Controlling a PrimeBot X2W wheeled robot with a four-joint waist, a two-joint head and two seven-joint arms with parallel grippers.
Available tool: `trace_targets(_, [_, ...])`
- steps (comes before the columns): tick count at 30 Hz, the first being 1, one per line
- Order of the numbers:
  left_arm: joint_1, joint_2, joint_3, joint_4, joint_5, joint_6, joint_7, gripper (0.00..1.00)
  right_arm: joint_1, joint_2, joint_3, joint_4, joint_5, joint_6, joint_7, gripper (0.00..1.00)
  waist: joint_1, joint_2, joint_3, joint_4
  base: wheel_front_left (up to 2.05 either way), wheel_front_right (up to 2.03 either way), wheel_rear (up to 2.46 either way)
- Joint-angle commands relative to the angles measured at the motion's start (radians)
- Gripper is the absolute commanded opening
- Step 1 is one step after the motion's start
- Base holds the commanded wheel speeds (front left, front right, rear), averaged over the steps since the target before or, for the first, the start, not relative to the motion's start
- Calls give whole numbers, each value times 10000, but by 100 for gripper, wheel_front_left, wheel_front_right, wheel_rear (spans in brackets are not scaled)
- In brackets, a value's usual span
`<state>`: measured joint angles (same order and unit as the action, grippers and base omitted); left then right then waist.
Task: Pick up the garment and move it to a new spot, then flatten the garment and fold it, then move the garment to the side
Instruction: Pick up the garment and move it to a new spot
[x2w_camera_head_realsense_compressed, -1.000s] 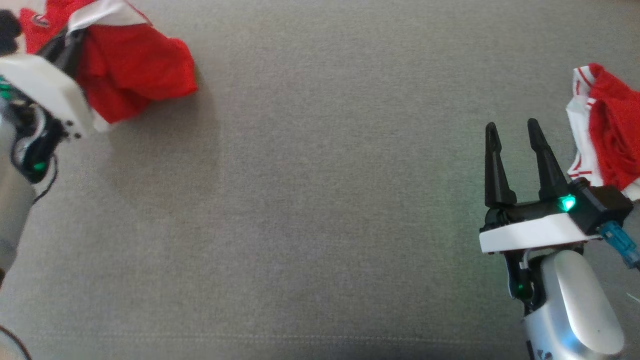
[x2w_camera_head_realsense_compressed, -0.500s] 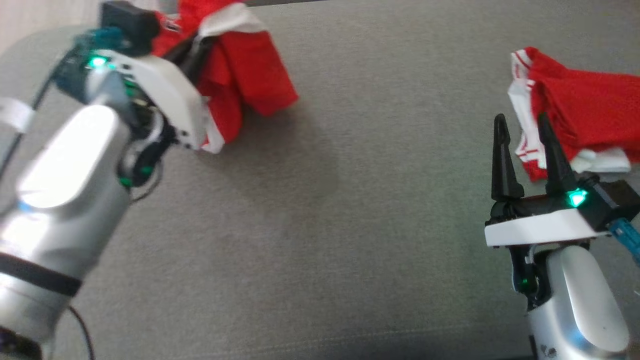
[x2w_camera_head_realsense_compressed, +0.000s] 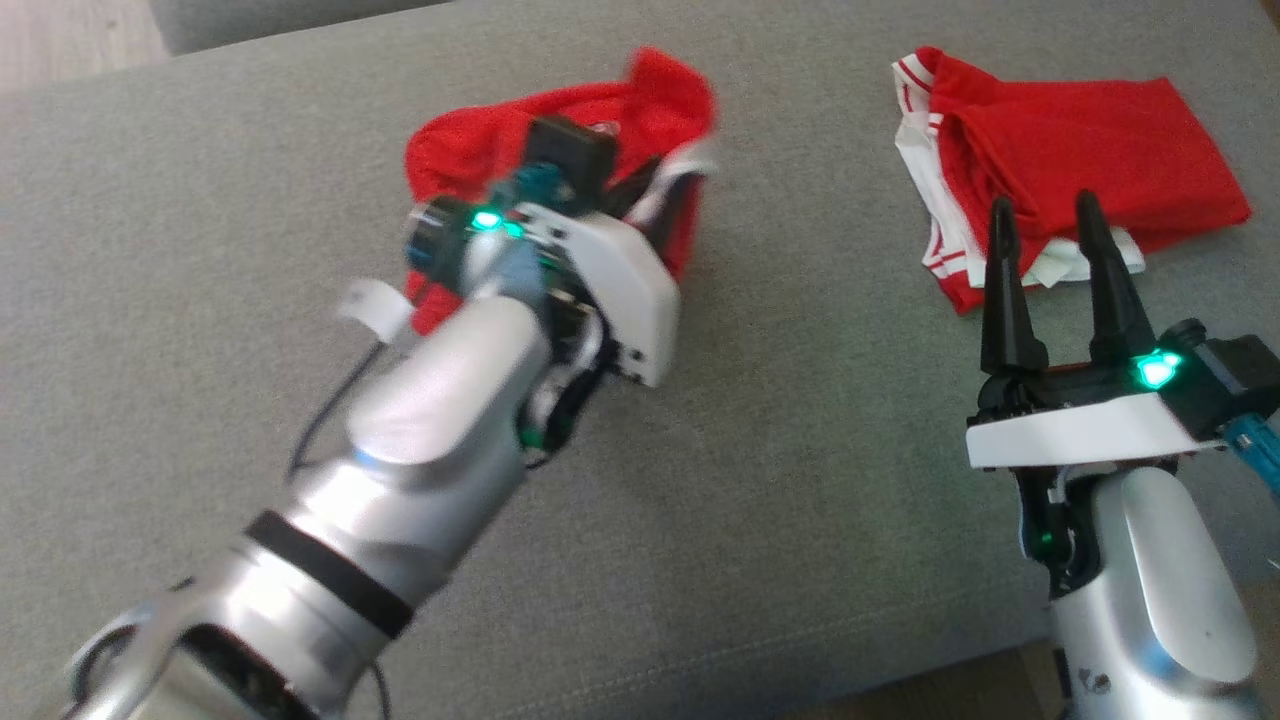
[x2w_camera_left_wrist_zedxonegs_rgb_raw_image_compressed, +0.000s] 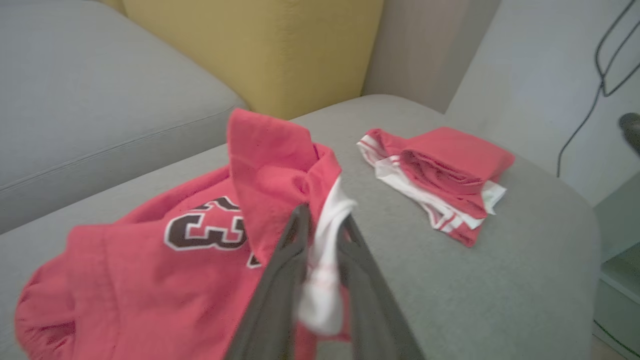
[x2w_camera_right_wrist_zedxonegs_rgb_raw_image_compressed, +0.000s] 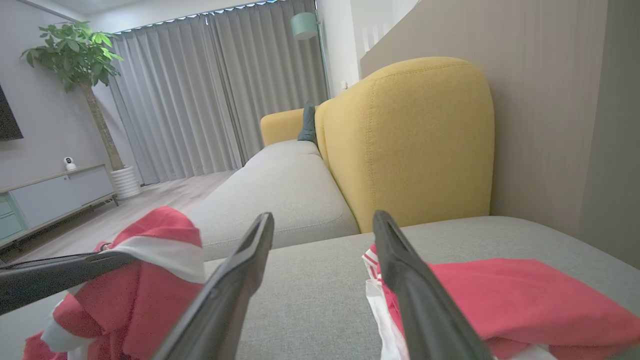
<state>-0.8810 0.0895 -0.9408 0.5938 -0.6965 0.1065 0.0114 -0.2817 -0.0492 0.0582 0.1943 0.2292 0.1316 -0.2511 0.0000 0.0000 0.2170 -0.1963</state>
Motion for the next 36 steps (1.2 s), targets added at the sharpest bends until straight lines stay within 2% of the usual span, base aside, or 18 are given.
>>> trace_targets(1, [-404,62,233,-199,67,21,-151,100,-421,-10,210,-332,69,-9,-106,100,0,0,38,-64,0,0,0])
trace_targets(6, [-493,-323,128,90,-191,-77,-922,100,-402,-10,140,-279,79,-9,-106,100,0,0,3,-71,0,0,0])
trace_targets(12, [-729,-240,490,465,-413,-140,-1871,100,-296,-10,-110,-315,-3,-9,-106,100,0,0,-88,301,0,0,0])
trace_targets(15, [-735,265,847,554,-438,-180,-2283,100,-237,-10,-244,-327,-116,-9,-106,100,0,0,-184,523,0,0,0])
trace_targets(21, [-3,1710,1722,63,-382,-162,-2687,100,-82,-10,-535,-380,-320,-9,-106,100,0,0,-406,962,0,0,0])
trace_targets(25, [1186,2585,2778,-1075,-71,136,-2725,100,74,-10,-708,-406,-471,-9,-107,100,0,0,-547,1300,0,0,0])
trace_targets(28, [2514,2885,3751,-2209,297,292,-2728,100,193,-10,-755,-389,-558,-9,-107,100,0,0,-651,1537,0,0,0])
trace_targets(31, [3925,2768,4761,-3294,708,378,-2729,100,331,-10,-806,-359,-573,-9,-107,100,0,0,-788,1779,0,0,0])
trace_targets(36, [5925,1967,6095,-4609,1582,222,-2730,100,633,-10,-697,-202,-481,-9,-107,100,0,0,-1021,2078,0,0,0])
